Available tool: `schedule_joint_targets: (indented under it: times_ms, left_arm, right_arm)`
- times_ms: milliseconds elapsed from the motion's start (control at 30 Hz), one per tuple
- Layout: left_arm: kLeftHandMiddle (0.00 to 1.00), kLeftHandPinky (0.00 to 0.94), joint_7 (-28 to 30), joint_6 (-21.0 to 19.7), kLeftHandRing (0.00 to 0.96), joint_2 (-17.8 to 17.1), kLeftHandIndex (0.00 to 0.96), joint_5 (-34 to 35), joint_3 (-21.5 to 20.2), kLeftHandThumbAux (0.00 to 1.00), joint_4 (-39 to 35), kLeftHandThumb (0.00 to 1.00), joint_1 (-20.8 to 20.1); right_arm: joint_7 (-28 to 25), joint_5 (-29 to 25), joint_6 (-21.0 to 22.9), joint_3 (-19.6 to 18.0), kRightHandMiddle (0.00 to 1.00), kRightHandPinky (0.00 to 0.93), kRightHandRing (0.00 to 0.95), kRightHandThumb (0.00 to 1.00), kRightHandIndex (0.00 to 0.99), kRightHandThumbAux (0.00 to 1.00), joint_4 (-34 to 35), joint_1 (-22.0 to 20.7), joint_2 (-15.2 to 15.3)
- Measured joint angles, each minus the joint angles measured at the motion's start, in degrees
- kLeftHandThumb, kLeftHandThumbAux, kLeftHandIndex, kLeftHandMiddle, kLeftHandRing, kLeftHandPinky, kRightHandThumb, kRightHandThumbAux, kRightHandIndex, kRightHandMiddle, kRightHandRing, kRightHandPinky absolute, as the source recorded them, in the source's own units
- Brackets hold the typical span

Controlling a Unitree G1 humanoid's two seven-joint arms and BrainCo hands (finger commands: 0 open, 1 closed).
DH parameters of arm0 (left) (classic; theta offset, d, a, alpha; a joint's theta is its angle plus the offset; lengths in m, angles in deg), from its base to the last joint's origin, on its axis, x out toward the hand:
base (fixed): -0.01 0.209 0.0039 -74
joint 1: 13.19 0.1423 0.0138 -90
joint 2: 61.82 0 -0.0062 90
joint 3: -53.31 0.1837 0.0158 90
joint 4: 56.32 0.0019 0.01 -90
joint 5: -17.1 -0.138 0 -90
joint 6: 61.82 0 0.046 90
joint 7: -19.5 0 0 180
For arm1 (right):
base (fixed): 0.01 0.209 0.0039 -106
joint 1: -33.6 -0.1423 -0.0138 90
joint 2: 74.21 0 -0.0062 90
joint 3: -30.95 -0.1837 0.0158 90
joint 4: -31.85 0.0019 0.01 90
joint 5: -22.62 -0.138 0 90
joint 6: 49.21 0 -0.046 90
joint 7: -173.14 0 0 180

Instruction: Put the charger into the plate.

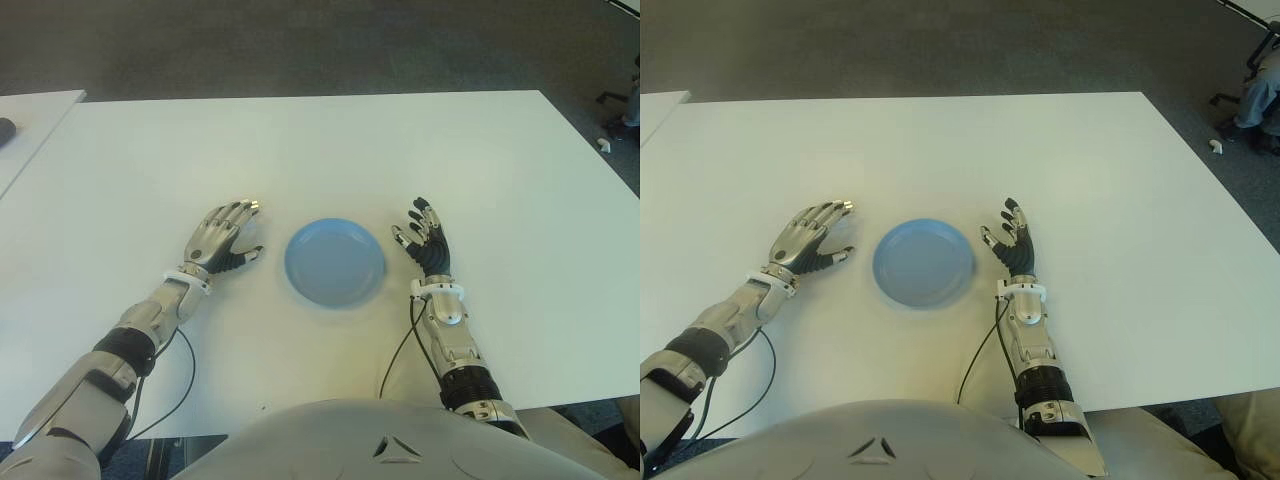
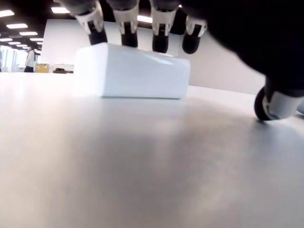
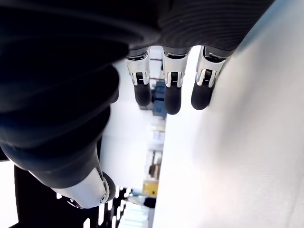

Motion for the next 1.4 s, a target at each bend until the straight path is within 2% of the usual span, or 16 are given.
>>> schedule_joint_targets:
  times_ms: [600,1033,1400]
  left_arm:
    - [0.000,0.000,4.19,-2.63,0.000,-0.91,0.000,-0.05,-3.52,0.362,-7.20,0.000,4.66]
    - [0.000,0.000,4.18,-3.21,0.000,-0.21,0.000,-0.63,-3.99,0.360,-7.14,0.016,4.60]
    - [0.000,0.000,1.72,-3.27,0.000,1.23,0.000,-1.70,-4.00,0.365,-5.03,0.019,3.53]
  right_arm:
    - [-0.04,-0.17,0.00,-0.02,0.121,0.164,0.129,0.108,0.065,0.807,-0.13,-0.08,0.05]
    - [-0.07,-0.18,0.00,-0.01,0.134,0.177,0.143,0.126,0.070,0.800,-0.19,-0.12,0.07]
    - [-0.08,-0.17,0.00,0.00,0.134,0.179,0.147,0.162,0.063,0.801,-0.22,-0.17,0.15]
